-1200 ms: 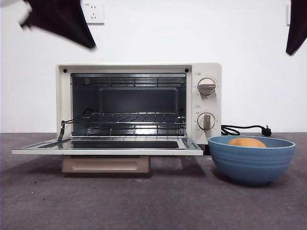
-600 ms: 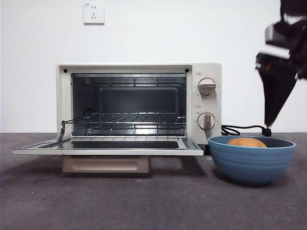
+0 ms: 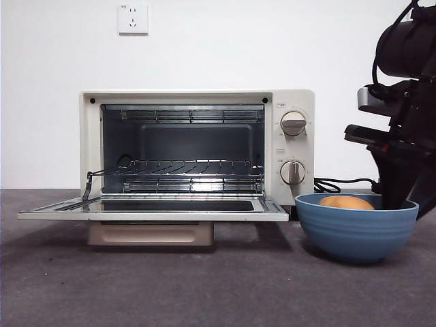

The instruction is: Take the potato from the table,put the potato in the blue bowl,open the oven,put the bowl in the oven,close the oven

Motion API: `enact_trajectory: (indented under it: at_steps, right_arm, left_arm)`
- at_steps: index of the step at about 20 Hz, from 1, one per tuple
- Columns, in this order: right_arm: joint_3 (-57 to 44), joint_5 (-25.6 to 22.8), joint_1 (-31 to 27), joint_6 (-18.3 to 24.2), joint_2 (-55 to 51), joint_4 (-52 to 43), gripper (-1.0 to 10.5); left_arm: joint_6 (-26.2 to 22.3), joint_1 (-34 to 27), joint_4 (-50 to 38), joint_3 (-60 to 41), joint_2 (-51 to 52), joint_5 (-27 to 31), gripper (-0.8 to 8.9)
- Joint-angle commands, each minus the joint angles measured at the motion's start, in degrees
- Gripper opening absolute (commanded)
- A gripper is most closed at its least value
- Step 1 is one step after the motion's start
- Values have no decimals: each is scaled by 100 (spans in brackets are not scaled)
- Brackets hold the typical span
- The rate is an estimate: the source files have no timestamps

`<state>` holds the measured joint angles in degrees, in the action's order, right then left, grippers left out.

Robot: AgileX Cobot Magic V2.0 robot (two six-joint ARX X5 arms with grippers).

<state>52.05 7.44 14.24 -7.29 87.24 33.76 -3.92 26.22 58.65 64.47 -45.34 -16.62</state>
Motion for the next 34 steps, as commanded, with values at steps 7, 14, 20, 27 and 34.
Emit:
enact_trajectory:
  at_steps: [7, 14, 20, 27, 34]
  right_arm:
    - [-13, 155, 219, -92, -809, 184, -17]
    - [669, -70, 1493, -758, -992, -127, -17]
    - [2166, -498, 1930, -994, 343, -225, -17]
    - [3248, -656, 1928, -1360, 1661, -337, -17]
    - [3289, -1062, 1886, -1541, 1963, -841, -17]
  left_arm:
    - [-85, 4, -118, -13, 15, 321, -8]
    - [-111, 7, -116, -13, 11, 308, -8]
    - [-157, 7, -114, -13, 11, 282, -8]
    - [-195, 7, -61, -13, 11, 273, -8]
    - [-199, 7, -24, -13, 11, 269, -8]
